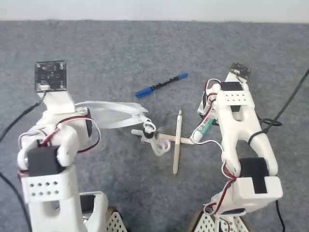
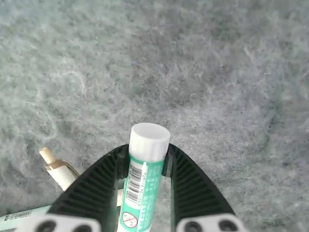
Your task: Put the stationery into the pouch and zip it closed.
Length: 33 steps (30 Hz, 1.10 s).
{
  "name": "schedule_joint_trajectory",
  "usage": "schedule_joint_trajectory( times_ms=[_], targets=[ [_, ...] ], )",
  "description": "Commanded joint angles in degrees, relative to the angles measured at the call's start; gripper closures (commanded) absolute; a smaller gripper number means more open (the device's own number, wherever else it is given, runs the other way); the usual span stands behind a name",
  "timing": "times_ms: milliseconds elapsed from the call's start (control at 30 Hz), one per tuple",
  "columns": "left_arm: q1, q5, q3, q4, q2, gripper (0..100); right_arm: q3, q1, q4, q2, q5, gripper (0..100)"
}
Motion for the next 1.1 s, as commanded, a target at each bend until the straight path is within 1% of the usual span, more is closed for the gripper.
schedule_joint_trajectory(
  times_ms=[0,133,367,467,567,667,767,867,1067],
  targets=[
    [1.23,2.81,6.11,-6.51,2.11,99,-0.35,-0.57,-0.22,-3.56,0.79,99.2],
    [0.26,3.69,8.84,-9.58,1.85,99,-0.35,-0.57,-0.22,-3.56,0.79,99.2],
    [0.35,4.13,10.07,-10.55,1.67,99,1.41,-0.57,-3.12,-4.09,0.79,99.2],
    [0.26,5.01,12.35,-12.66,1.67,99,1.49,-0.57,-3.03,-4.18,0.79,99.2],
    [-0.18,4.84,12.44,-12.22,1.58,99,1.49,-0.57,-2.68,-4.79,0.88,99.2],
    [-1.93,3.87,10.86,-11.87,1.58,99,2.37,-0.40,-2.07,-8.31,1.58,99.2],
    [-1.85,2.73,8.75,-9.93,1.58,99,4.48,-0.13,-1.63,-14.02,5.19,99.2],
    [-1.85,2.46,7.16,-8.70,1.58,99,7.56,-0.84,-2.24,-20.26,5.80,99.2],
    [-1.76,2.46,4.70,-8.26,2.02,99,8.00,-7.87,-1.71,-32.66,5.80,99.2]
  ],
)
